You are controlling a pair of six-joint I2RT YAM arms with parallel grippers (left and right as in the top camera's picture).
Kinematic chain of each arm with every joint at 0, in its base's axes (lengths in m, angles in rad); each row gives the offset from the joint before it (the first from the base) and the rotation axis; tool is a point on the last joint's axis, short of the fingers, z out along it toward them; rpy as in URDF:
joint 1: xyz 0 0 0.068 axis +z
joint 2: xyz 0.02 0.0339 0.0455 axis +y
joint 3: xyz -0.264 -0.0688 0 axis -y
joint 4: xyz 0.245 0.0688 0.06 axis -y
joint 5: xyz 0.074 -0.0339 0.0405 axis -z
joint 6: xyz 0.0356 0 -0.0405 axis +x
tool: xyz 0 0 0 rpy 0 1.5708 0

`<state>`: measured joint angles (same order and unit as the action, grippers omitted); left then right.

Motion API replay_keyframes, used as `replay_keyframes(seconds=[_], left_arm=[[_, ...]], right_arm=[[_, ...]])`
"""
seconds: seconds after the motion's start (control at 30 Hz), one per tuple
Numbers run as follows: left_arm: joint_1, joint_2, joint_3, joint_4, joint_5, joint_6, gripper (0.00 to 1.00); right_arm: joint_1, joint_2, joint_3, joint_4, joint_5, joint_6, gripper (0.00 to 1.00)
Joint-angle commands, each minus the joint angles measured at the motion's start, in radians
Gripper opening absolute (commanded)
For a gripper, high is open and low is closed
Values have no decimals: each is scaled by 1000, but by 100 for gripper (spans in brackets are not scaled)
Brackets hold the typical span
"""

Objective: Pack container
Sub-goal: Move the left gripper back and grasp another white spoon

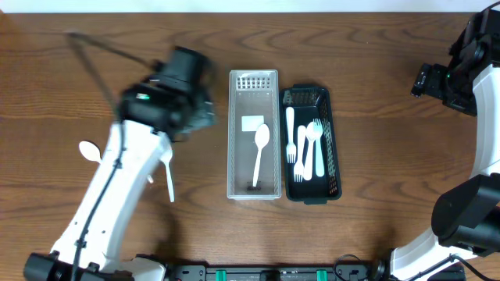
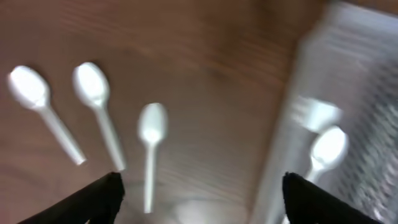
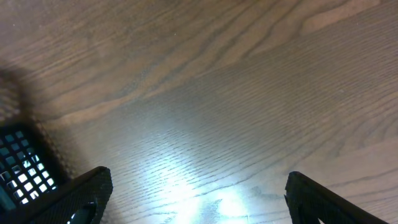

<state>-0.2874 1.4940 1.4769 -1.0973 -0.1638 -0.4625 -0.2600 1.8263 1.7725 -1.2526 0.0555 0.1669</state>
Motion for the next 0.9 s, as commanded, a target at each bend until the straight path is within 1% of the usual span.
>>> replay_keyframes(seconds=[0.0, 0.1, 0.17, 0.37, 0.43, 0.5, 0.63, 0.73, 0.87], left_arm=[[99, 44, -41, -9, 22, -10, 86], [166, 75, -111, 0, 60, -18, 88], [200, 95, -180, 38, 80, -22, 89], [236, 150, -380, 209, 87, -16, 91], [236, 165, -422, 264, 111, 11, 91], [236, 182, -453, 309, 135, 30, 91], [236, 219, -481, 354, 139, 34, 91], [236, 240, -504, 396, 176, 73, 90], [236, 252, -549, 447, 183, 77, 90]], right_arm=[[-1, 3, -2, 1, -16, -16, 92], [-1, 3, -2, 0, -16, -16, 92], [-1, 3, -2, 0, -16, -15, 92], [-1, 3, -2, 0, -16, -15, 92], [-1, 3, -2, 1, -16, -15, 92], [-1, 3, -2, 0, -16, -15, 92], [-1, 3, -2, -2, -16, -16, 92], [-1, 3, -2, -2, -16, -19, 92], [-1, 3, -2, -1, -15, -19, 92]])
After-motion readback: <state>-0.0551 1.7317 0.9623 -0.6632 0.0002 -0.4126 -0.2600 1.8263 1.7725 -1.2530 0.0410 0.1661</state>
